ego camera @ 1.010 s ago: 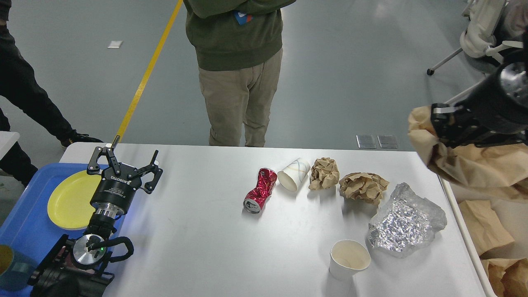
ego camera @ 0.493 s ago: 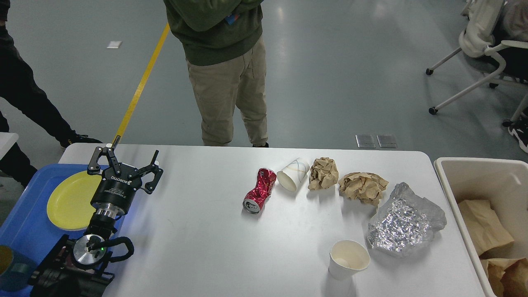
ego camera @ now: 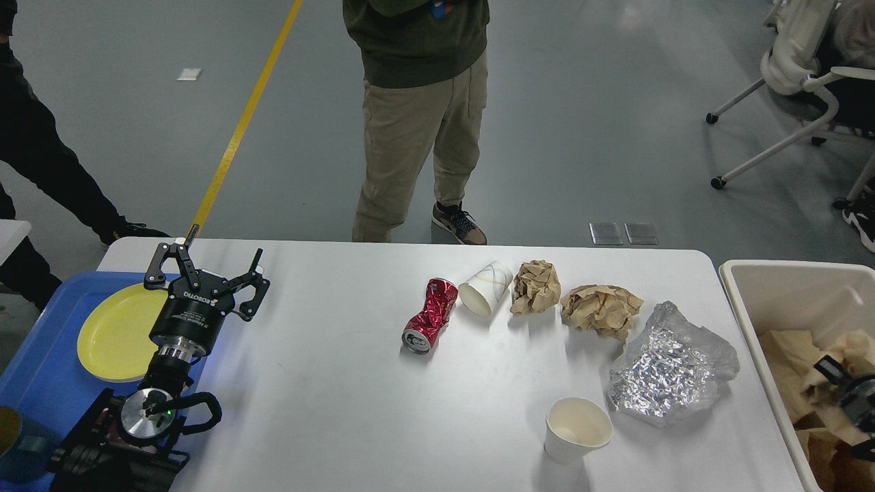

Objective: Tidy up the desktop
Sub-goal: 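Push the paper bag down inside the bin with the right gripper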

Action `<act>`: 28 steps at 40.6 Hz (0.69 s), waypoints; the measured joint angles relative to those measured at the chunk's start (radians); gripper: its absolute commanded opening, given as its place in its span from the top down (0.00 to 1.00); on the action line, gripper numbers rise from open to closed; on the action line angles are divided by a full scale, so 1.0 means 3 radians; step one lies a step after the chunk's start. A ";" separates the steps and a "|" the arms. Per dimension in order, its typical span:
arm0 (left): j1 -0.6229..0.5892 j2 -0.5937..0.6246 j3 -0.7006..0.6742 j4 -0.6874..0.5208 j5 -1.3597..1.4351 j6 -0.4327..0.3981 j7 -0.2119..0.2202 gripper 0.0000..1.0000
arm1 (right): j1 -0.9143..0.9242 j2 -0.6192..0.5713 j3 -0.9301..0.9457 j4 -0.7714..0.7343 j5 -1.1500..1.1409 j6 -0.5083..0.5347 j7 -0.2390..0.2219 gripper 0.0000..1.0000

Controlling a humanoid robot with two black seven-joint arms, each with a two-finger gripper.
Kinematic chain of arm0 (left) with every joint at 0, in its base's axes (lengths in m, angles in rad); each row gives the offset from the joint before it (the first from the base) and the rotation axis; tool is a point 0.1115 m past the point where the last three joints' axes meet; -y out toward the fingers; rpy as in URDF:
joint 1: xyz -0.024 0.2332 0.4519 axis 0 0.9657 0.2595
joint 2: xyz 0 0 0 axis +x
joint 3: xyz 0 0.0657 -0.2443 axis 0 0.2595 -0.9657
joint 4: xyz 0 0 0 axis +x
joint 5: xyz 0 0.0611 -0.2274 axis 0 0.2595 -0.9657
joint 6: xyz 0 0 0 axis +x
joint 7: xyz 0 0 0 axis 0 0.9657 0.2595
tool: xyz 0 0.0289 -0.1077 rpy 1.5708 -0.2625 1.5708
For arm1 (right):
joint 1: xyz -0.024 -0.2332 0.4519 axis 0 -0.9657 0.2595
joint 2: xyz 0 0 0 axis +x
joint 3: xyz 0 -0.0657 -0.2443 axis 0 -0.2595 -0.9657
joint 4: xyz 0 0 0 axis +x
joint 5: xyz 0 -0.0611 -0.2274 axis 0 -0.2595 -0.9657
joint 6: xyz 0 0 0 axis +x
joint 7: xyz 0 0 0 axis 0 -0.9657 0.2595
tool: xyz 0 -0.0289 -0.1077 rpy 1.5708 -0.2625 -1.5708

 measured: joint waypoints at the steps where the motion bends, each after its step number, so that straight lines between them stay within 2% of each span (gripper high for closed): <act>1: 0.0000 0.0001 0.0000 0.0000 0.0000 0.0000 0.0000 0.04 | -0.0041 0.0044 0.0005 -0.0049 0.0004 -0.0018 0.0001 1.00; 8: 0.0000 0.0002 0.0000 0.0000 0.0000 0.0000 0.0000 0.04 | -0.0213 0.0224 0.0040 -0.0172 0.0055 -0.0154 -0.0002 1.00; 22: 0.0000 0.0002 0.0000 0.0000 0.0000 0.0000 0.0000 0.04 | -0.0312 0.0304 0.0041 -0.0185 0.0106 -0.0175 -0.0005 1.00; 23: 0.0000 0.0002 0.0000 0.0000 0.0000 0.0000 0.0000 0.04 | -0.0315 0.0306 0.0037 -0.0183 0.0106 -0.0172 -0.0005 0.68; 25: 0.0000 0.0002 0.0000 0.0000 0.0000 0.0000 0.0000 0.04 | -0.0317 0.0306 0.0032 -0.0181 0.0107 -0.0171 -0.0005 0.29; 27: 0.0000 0.0002 0.0000 0.0000 0.0000 0.0000 0.0000 0.04 | -0.0317 0.0305 0.0027 -0.0182 0.0107 -0.0177 -0.0005 0.04; 28: 0.0000 0.0002 0.0000 0.0000 0.0000 0.0000 0.0000 0.04 | -0.0317 0.0303 0.0025 -0.0182 0.0107 -0.0187 -0.0005 0.00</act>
